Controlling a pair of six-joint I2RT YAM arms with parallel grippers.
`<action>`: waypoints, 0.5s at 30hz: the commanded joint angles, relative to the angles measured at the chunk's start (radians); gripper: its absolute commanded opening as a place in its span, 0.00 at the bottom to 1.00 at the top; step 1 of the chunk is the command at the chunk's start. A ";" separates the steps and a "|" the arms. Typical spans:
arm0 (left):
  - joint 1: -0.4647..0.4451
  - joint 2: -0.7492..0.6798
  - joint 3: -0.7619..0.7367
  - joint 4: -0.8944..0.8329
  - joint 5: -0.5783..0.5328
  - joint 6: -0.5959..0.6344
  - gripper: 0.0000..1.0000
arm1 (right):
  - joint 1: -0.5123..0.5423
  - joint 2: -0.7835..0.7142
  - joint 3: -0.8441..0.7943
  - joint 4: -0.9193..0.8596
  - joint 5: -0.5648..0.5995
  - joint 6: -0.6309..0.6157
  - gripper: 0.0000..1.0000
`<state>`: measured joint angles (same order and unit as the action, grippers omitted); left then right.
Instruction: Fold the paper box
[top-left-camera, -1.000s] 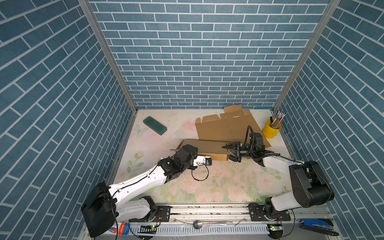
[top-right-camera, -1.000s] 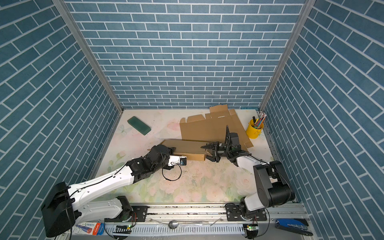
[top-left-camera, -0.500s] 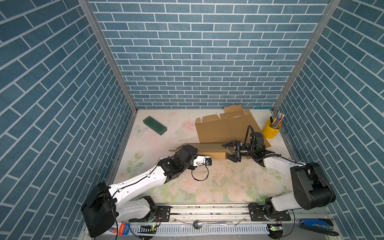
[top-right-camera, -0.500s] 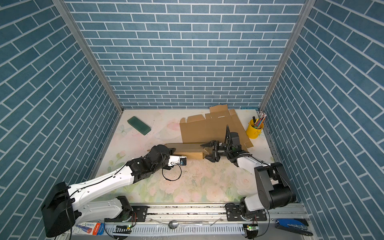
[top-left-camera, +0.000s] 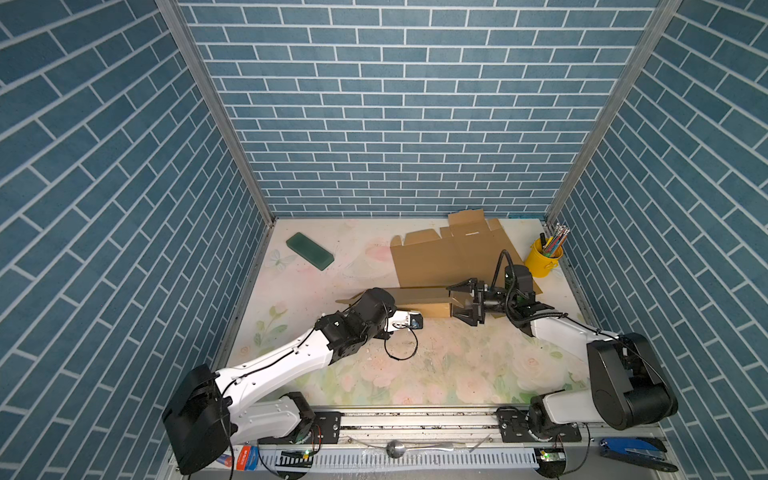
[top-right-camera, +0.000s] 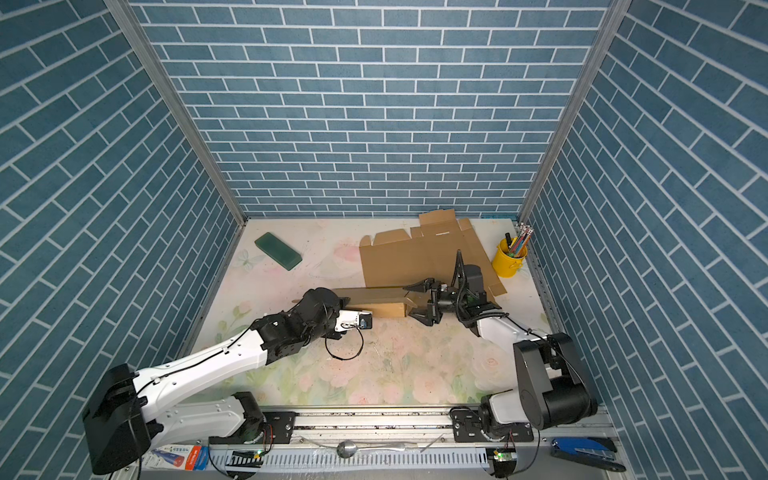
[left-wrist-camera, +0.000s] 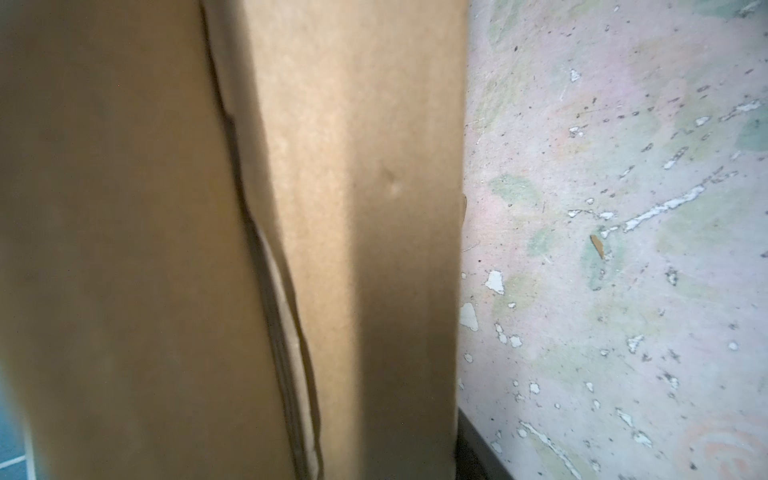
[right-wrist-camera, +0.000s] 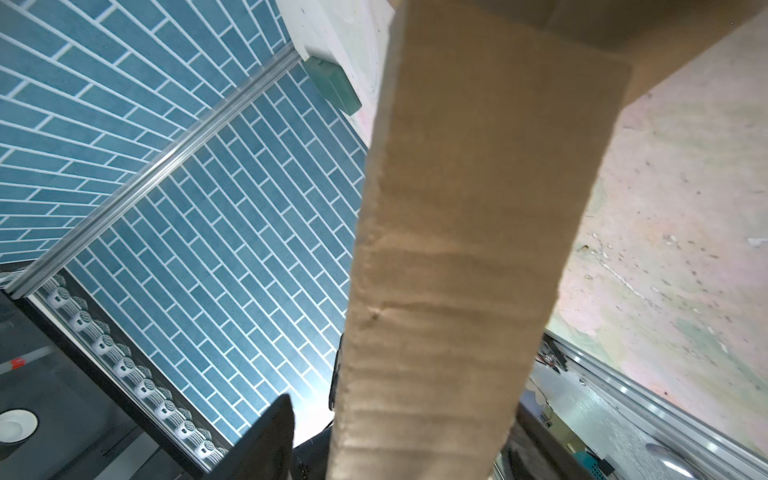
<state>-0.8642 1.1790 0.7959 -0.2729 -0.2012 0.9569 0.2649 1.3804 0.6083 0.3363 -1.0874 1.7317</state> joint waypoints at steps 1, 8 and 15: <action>0.005 0.011 0.064 -0.142 0.004 -0.038 0.52 | -0.041 -0.059 0.014 -0.018 -0.004 0.004 0.76; 0.044 0.051 0.240 -0.410 0.120 -0.142 0.50 | -0.185 -0.149 0.226 -0.598 0.073 -0.564 0.75; 0.063 0.159 0.420 -0.680 0.251 -0.205 0.50 | -0.189 -0.235 0.391 -0.906 0.238 -1.076 0.75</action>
<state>-0.8162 1.3014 1.1610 -0.7708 -0.0338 0.8001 0.0715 1.1870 0.9607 -0.3649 -0.9260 0.9630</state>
